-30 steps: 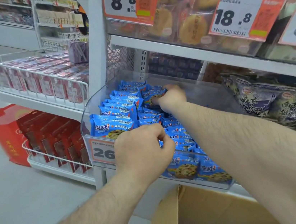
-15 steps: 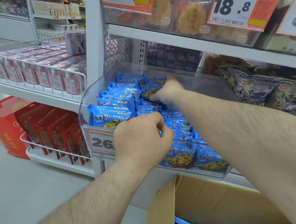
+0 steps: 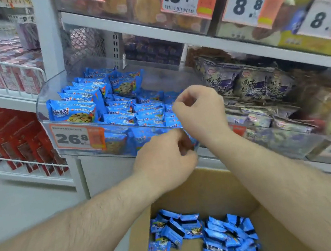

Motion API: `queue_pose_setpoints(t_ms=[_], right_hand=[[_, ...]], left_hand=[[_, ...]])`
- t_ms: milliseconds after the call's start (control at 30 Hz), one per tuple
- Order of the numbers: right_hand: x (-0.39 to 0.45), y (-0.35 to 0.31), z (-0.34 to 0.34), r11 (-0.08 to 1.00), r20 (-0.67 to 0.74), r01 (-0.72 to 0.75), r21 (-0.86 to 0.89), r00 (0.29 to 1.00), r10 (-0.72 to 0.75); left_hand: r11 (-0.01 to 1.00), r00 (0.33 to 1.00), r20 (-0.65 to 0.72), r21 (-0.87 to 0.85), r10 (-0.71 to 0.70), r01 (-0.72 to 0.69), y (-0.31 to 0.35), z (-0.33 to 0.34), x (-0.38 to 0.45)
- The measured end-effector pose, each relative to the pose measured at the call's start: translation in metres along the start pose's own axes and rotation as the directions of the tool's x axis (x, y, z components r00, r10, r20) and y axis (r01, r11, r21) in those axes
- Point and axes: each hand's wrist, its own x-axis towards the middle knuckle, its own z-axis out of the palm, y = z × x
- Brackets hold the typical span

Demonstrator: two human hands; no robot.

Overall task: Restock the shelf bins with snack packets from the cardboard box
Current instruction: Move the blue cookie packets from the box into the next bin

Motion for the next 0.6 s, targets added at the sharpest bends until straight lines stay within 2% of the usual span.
queue_pose_setpoints(t_ms=[100, 200, 267, 333, 367, 433, 500, 567, 600], right_hand=[[-0.050, 0.030, -0.019, 0.995, -0.073, 0.056, 0.083, 0.996, -0.050], [-0.098, 0.077, -0.029, 0.996, -0.046, -0.013, 0.091, 0.999, 0.017], [-0.124, 0.117, -0.031, 0.989, 0.048, -0.144, 0.012, 0.988, 0.144], [-0.150, 0.160, -0.030, 0.942, 0.236, -0.290, -0.167, 0.916, 0.324], [-0.164, 0.183, -0.028, 0.906, 0.349, -0.332, -0.261, 0.843, 0.410], [-0.194, 0.229, -0.018, 0.833, 0.565, -0.340, -0.437, 0.617, 0.548], [-0.223, 0.261, -0.006, 0.796, 0.718, -0.200, -0.572, 0.346, 0.603], [-0.248, 0.283, 0.005, 0.761, 0.758, -0.030, -0.648, 0.083, 0.648], [-0.260, 0.292, 0.010, 0.744, 0.744, 0.042, -0.666, -0.017, 0.668]], left_hand=[[0.998, 0.961, 0.276, 0.052, 0.025, -0.041, 0.003, 0.029, -0.016], [0.982, 0.845, 0.534, 0.145, 0.025, -0.121, -0.005, 0.059, -0.031], [0.952, 0.739, 0.673, 0.237, -0.015, -0.196, -0.012, 0.076, -0.041], [0.940, 0.640, 0.766, 0.257, -0.055, -0.226, -0.018, 0.090, -0.052], [0.937, 0.602, 0.796, 0.260, -0.071, -0.233, -0.020, 0.097, -0.056], [0.925, 0.534, 0.840, 0.275, -0.098, -0.263, -0.020, 0.108, -0.061], [0.909, 0.467, 0.873, 0.299, -0.139, -0.289, -0.021, 0.115, -0.061], [0.907, 0.423, 0.894, 0.292, -0.146, -0.304, -0.020, 0.122, -0.059], [0.909, 0.415, 0.898, 0.286, -0.144, -0.302, -0.023, 0.127, -0.058]])
